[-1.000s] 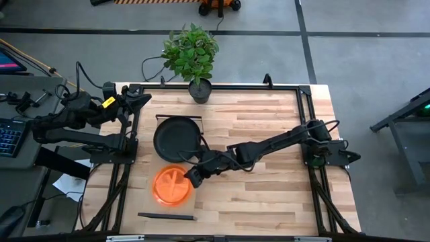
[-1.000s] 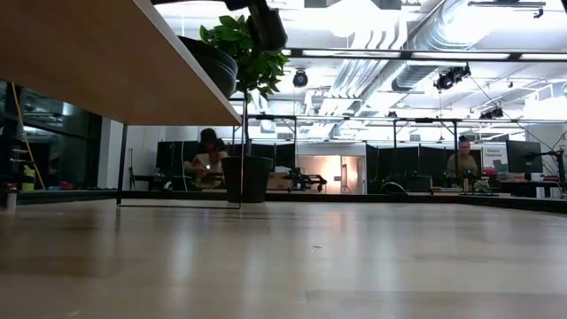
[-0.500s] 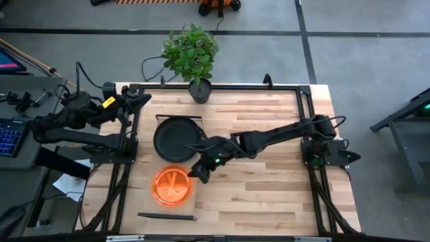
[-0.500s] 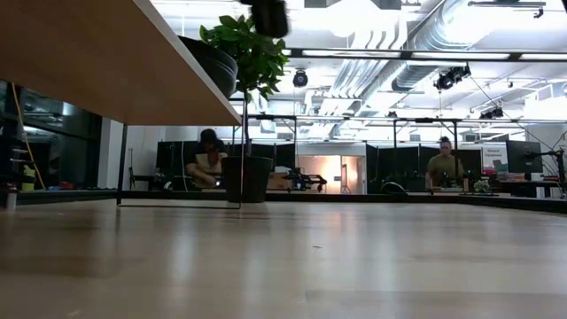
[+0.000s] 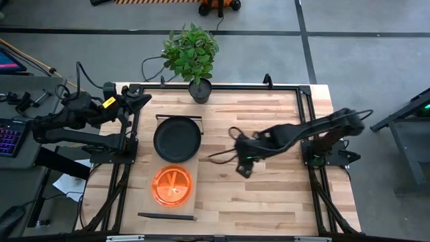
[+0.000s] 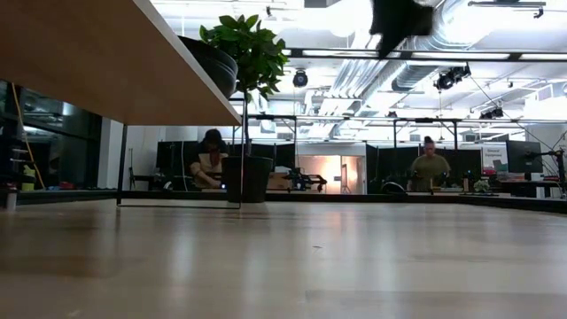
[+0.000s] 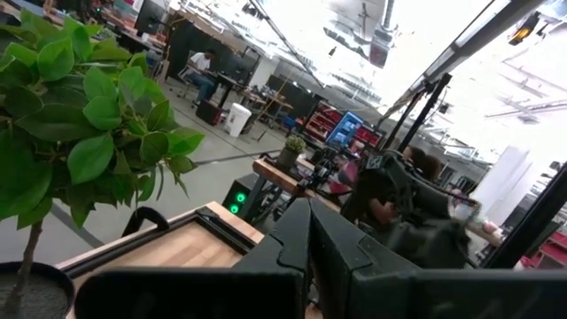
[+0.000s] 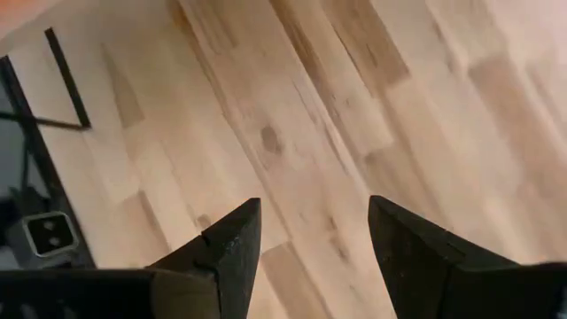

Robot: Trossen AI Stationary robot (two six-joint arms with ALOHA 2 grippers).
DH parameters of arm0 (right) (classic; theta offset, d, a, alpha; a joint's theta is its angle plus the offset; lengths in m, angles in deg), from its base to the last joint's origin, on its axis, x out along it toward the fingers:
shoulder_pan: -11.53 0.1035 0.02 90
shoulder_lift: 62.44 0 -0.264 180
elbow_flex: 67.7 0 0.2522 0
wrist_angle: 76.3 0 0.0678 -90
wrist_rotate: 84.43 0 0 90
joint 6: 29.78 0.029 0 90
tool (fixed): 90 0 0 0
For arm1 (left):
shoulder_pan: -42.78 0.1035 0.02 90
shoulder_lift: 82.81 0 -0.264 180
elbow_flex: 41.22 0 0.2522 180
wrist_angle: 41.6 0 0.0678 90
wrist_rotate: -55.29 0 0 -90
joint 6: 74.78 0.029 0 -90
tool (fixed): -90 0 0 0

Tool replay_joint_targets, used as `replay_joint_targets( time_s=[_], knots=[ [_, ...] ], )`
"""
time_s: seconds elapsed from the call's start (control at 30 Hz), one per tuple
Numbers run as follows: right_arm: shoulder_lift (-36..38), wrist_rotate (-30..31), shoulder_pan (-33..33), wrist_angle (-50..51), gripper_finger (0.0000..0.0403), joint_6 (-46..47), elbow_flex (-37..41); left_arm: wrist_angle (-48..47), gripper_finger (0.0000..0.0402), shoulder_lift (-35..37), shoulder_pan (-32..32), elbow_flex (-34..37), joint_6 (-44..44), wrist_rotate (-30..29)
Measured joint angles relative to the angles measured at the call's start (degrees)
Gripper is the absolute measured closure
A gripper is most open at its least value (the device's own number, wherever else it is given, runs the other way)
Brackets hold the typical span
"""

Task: Place and stack plates onto a shelf
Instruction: Return to Home Position

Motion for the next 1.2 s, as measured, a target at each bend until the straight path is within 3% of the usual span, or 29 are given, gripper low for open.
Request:
replay_joint_targets(
  time_s=[0.13,0.27,0.47,0.6,0.77,0.93,1.2],
  knots=[
    [11.5,0.0,1.2,-11.8,0.0213,10.5,17.6,-1.8,0.0402,0.0,0.0,0.0,-0.2,0.0],
    [22.5,0.9,1.9,-29.8,0.0213,20.1,33.8,-2.3,0.0402,0.0,0.0,0.0,-0.7,0.0],
    [32.3,9.6,1.8,-59.9,0.0235,17.0,47.7,-2.3,0.0401,0.0,0.0,0.0,1.0,2.0],
    [35.1,15.0,1.4,-68.6,0.0264,6.1,49.2,-2.7,0.0401,0.0,0.0,0.1,3.5,3.8],
    [35.8,15.1,-1.1,-68.1,0.0297,-2.9,45.3,-2.7,0.0402,0.0,0.0,2.1,4.5,4.7],
    [35.8,13.3,-4.5,-66.2,0.0387,-7.5,41.4,-1.6,0.0401,0.0,0.0,5.6,4.6,5.7],
    [35.8,11.8,-7.3,-64.4,0.0399,-15.1,39.1,12.4,0.0401,2.3,0.0,15.1,5.5,12.3]
  ],
)
